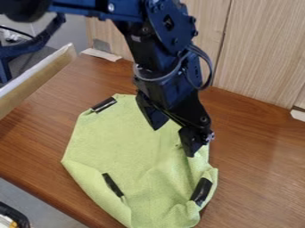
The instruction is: Move cloth from right to left
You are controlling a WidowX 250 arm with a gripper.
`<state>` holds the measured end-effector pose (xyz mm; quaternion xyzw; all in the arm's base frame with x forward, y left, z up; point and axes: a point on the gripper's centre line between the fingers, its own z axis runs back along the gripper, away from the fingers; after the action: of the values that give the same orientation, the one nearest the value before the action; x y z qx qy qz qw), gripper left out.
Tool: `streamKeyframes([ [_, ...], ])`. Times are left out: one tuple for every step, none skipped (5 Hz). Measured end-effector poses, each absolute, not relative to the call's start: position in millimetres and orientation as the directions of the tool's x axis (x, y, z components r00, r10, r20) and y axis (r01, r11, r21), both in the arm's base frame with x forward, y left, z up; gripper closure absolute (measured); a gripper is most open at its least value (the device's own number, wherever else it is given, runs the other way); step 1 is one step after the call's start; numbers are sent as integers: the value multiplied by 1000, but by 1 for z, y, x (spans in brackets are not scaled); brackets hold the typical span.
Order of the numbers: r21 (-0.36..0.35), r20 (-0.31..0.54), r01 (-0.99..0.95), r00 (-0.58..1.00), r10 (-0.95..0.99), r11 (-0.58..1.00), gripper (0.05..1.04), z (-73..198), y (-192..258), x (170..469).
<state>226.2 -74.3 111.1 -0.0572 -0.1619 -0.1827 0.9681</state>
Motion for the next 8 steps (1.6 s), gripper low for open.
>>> streamKeyframes([
  [-53,317,373,886,-338,926,83,107,-74,225],
  [-47,281,343,906,-317,938,83,96,-60,232],
  [-50,194,363,918,-347,931,83,62,-55,240],
  [-38,123,369,924,-362,929,83,29,-49,239],
  [-24,98,385,919,-381,923,83,9,-49,238],
  [13,90,412,907,-411,911,83,-8,-54,236],
  [30,88,413,906,-414,910,83,-22,-54,235],
  [27,73,434,898,-434,901,83,-30,-54,236],
])
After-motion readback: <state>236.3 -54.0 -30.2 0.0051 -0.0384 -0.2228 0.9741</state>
